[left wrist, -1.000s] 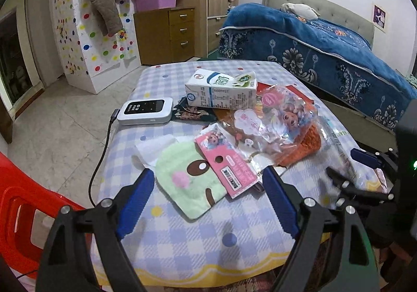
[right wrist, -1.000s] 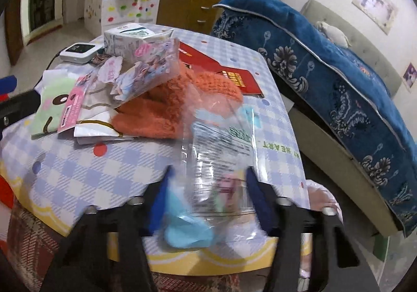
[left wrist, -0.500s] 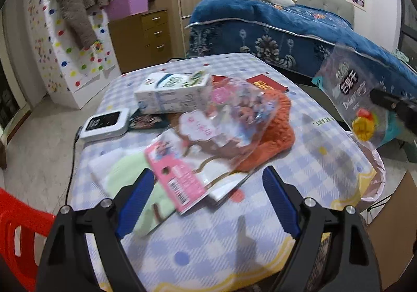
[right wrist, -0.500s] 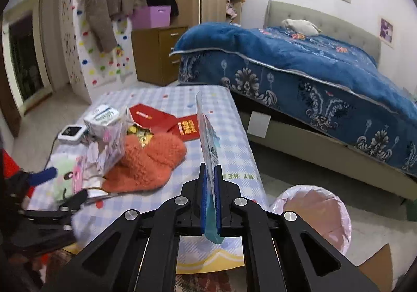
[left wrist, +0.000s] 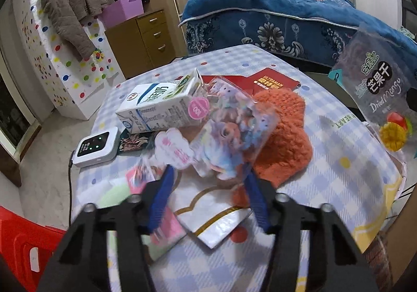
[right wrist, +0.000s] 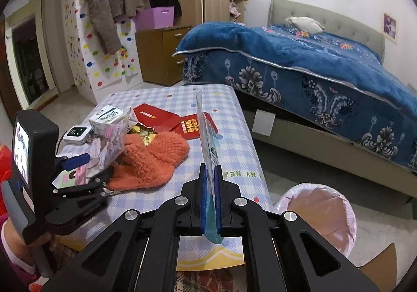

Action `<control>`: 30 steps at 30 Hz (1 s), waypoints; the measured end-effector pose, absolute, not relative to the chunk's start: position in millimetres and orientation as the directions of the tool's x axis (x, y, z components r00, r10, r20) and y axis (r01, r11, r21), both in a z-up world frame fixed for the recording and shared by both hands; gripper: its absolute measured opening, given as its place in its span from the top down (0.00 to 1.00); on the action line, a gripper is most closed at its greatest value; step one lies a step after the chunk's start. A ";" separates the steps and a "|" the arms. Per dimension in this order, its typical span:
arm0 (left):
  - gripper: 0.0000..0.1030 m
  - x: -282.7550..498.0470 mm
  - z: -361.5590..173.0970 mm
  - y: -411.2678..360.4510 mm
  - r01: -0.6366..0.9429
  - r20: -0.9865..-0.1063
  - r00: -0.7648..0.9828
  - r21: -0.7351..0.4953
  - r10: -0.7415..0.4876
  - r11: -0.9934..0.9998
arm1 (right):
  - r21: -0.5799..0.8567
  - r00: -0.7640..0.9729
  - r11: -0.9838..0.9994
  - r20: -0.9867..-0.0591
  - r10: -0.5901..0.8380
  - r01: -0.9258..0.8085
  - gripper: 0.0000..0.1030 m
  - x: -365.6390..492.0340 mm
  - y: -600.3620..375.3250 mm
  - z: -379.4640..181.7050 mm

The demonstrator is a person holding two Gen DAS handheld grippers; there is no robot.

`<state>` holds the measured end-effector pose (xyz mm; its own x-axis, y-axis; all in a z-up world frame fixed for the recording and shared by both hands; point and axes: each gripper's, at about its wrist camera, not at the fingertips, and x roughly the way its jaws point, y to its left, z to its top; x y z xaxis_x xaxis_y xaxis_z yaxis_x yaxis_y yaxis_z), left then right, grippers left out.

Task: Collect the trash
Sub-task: 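Lift the plastic bag with the right gripper while the left gripper grasps a clear wrapper, then carry both wrappers over the wastebasket and open both grippers to drop them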

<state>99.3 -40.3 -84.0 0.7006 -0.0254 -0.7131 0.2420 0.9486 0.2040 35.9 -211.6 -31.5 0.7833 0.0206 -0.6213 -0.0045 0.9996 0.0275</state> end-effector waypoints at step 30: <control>1.00 27.1 0.8 -149.0 0.641 -0.602 0.606 -0.018 -0.521 0.767 | 0.143 0.822 0.971 -0.564 -0.078 0.190 0.95 -22.8 -325.6 -16.0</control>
